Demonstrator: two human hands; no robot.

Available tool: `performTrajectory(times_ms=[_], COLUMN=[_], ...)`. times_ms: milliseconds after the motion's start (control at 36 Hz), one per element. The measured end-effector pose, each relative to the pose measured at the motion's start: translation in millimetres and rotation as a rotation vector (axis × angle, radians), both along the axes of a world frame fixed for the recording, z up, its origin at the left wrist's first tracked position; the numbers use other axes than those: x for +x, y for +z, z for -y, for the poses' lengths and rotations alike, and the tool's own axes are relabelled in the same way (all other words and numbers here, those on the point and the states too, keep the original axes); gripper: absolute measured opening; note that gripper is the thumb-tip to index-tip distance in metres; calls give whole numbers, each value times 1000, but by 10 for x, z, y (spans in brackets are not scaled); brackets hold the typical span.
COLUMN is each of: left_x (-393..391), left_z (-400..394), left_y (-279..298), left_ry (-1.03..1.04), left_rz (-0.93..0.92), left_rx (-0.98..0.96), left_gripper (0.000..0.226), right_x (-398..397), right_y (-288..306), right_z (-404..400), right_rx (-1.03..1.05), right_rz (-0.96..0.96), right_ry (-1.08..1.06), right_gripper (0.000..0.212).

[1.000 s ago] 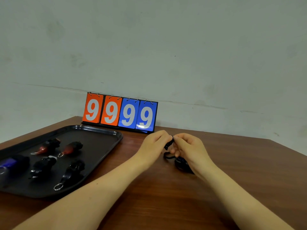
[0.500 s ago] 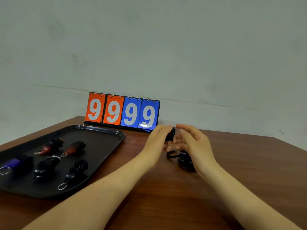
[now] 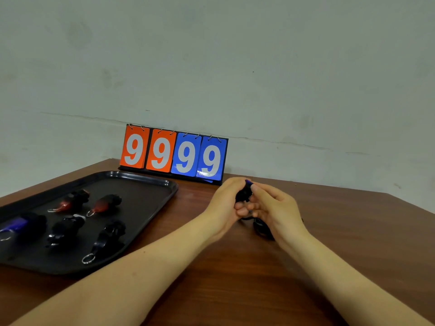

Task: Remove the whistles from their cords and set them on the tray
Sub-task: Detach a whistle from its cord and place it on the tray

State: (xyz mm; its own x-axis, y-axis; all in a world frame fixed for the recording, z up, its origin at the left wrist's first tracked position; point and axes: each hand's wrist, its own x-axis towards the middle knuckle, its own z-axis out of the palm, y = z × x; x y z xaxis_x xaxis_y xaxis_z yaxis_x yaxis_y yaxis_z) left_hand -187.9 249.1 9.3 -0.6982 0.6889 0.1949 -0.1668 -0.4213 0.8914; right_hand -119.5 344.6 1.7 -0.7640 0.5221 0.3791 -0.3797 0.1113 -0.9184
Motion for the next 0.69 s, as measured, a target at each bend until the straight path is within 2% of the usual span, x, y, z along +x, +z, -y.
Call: performTrajectory(times_ms=[167,306,417,583,694], left_x=[20,34,-4,-91,-177], left_z=[3,-31,-27,-76,-66], left_y=[17,67,90,37,3], left_ry=[-21,-17,-52,-135,-155], left_rz=[20,91,133,102,28], left_rx=[44,46,-30,-176,-229], left_gripper=[20,30,39,63,61], right_x=[-11,-32,-47,-58,-57], right_y=[-39,-25,-21,-44,-56], right_z=[-61,-14,-13,-79,-101], right_rx=[83,276,450,383,271], right_rz=[-10,-72,-57,17,80], right_ry=[-57,-128,-212,-190,-173], right_gripper=[19,14,27,16,18])
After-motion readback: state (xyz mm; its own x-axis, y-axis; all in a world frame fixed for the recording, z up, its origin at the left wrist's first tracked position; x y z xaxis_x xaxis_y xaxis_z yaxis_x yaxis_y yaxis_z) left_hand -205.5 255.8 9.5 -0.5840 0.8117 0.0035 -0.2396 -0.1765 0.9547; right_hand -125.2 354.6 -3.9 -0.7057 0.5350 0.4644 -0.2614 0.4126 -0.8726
